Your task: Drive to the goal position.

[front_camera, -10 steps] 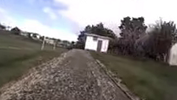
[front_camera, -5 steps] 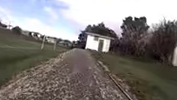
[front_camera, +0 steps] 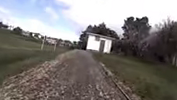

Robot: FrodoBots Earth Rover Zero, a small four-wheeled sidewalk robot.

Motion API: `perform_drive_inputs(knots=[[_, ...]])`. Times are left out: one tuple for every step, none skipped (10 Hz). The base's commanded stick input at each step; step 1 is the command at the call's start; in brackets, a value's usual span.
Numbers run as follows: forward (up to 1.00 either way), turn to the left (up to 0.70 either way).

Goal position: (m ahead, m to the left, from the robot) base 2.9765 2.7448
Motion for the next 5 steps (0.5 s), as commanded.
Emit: perform_drive_inputs(knots=[[0.00, 0.00], [0.00, 0.00], [0.00, 0.00], [0.00, 0.00], [0.00, 0.00]])
